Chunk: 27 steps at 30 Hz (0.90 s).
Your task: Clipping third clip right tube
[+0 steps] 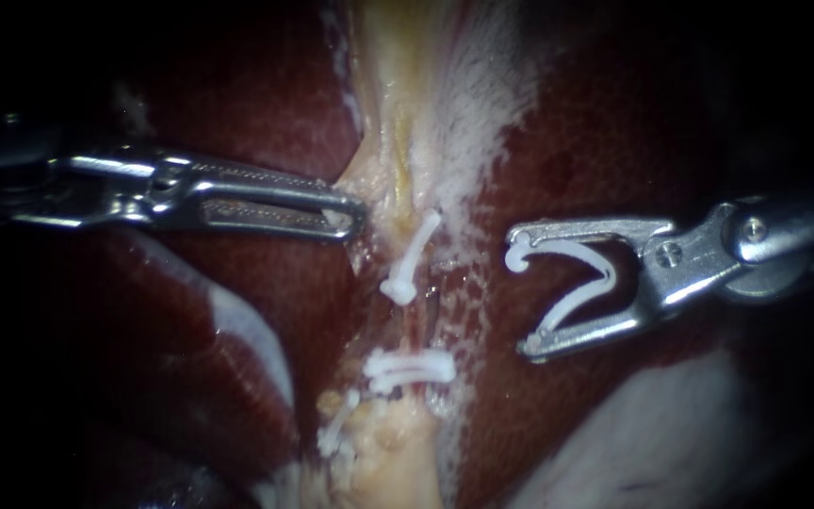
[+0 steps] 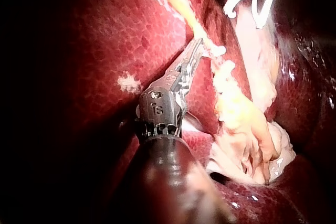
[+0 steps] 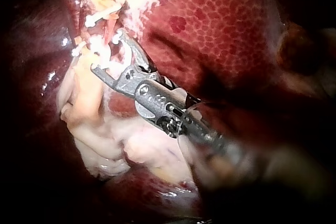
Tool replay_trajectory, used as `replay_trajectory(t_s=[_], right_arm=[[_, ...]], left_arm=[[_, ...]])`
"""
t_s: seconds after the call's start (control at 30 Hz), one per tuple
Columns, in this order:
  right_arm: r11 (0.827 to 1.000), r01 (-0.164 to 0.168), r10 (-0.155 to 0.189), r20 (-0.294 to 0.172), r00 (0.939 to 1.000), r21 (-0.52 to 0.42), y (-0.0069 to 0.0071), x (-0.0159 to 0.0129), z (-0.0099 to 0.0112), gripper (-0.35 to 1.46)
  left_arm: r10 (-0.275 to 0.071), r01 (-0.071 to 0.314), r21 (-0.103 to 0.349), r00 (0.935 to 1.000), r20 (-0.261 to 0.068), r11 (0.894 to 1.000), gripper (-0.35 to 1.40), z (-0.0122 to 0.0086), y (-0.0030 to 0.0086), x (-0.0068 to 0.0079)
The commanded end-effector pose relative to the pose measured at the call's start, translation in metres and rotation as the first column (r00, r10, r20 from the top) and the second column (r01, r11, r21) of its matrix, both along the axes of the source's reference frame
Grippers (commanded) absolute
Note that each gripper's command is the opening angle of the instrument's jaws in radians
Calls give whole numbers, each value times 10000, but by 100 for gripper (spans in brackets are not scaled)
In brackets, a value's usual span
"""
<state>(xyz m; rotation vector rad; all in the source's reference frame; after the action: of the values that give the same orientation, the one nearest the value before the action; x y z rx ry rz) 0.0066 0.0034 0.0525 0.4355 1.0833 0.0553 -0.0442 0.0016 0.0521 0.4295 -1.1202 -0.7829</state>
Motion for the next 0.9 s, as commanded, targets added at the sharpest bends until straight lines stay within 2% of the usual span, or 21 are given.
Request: replay_trajectory(t_s=[0.03,0.23,0.5,0.67,0.9], right_arm=[[10000,0,0,0,10000,0,0,0,0,60],[10000,24,-24,-14,10000,11,-1,0,0,60],[9999,137,-137,-72,9999,11,-8,3,6,60],[9993,381,-380,-202,9991,9,-16,10,13,60],[9993,316,-313,-150,9994,197,-20,19,20,60]], left_arm=[[-4,4,-4,10000,-3,10000,-35,0,0,0],[27,-27,-47,10000,2,10000,-35,-2,1,1],[127,-122,-227,9997,188,9997,-35,-19,11,14],[-17,24,-311,9998,204,9995,-35,-35,19,26],[-302,316,-470,9991,303,9984,-35,-63,31,46]])
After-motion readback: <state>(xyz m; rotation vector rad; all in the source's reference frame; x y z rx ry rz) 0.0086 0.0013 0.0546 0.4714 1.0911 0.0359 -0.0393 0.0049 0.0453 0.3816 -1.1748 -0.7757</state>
